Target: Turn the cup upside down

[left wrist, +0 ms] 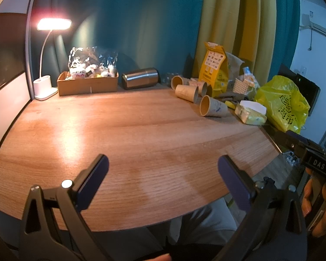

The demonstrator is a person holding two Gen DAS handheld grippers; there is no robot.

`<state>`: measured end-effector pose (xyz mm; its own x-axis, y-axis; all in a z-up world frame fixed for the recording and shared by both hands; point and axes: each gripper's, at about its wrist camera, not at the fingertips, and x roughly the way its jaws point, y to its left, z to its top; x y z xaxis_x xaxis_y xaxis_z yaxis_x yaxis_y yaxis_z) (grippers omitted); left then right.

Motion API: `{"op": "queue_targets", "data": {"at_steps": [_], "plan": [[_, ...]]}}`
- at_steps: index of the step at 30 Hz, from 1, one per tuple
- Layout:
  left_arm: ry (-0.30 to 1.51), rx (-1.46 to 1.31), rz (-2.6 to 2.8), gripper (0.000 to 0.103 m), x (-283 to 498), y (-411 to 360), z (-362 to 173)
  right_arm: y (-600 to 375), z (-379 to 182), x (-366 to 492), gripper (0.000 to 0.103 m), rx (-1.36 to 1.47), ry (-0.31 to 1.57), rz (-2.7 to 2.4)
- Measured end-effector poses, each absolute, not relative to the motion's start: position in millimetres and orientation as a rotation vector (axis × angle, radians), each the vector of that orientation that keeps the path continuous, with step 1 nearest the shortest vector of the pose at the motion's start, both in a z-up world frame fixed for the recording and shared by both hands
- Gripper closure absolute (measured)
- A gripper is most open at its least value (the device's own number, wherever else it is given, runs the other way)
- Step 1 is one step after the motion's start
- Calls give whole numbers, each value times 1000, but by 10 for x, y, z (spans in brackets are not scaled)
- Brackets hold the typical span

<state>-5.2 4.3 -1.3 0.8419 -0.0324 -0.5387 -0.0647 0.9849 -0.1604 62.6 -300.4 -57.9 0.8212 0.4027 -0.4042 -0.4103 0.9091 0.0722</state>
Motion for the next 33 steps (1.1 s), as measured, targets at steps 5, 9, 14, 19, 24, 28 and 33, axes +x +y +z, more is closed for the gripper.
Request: {"op": "queue_targets", "data": {"at_steps": [5,9,14,19,24,28,33], "plan": [[565,-174,12,1,-67,46,-11,-3000,-581,618,18,-18,427,432],[565,-173,8,1,-66,46,-9,-3004,-582,617,18,-17,425,432],[564,-171,2,1,-56,46,-4,-3003,-580,621,18,-17,426,431],[559,-167,3,1,-70,30,-1,-3006,-585,619,18,-18,426,431],[560,-163,13,1,-70,36,10,-3007,-582,620,18,-18,428,430],[563,-156,18,1,-68,27,13,-3007,-584,624,18,-18,428,431],[563,-151,15,1,-61,26,20,-3007,-588,620,18,-19,428,430]]}}
